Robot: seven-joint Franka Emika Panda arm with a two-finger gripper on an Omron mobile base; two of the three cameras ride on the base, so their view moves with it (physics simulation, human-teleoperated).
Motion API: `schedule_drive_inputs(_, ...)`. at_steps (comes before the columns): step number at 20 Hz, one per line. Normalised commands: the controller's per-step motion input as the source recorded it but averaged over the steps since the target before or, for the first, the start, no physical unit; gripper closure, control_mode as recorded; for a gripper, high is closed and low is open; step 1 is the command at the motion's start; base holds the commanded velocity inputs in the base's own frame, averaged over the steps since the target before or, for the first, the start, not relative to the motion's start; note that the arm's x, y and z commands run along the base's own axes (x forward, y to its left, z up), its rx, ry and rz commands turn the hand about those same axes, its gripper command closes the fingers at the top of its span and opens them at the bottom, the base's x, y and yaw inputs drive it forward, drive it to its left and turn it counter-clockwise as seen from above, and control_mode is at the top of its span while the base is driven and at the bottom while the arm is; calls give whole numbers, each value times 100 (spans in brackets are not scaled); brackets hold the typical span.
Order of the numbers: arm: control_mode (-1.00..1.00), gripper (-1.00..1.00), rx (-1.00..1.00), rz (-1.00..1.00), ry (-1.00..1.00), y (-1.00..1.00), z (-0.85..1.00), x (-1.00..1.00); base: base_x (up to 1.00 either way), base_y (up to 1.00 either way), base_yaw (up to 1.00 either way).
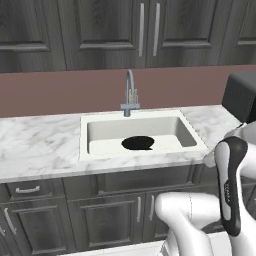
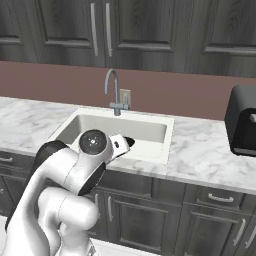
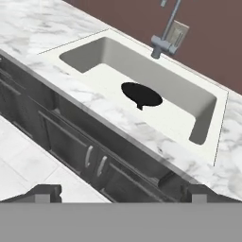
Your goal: Move the pot and pan from the stove into the sink.
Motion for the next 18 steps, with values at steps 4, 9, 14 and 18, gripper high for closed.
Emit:
schedule_drive_inputs(4,-100,-100,-14,-5,-17,37,-24,44,0,0,0)
schedule_drive_inputs(9,-100,-100,-1,-1,-2,4,-4,0,0,0,0)
schedule_drive_inputs(14,-100,-100,-5,6,-2,2,-8,-50,0,0,0)
schedule_drive_inputs(18,100,-100,0,0,1,0,-1,-1,-15,0,1)
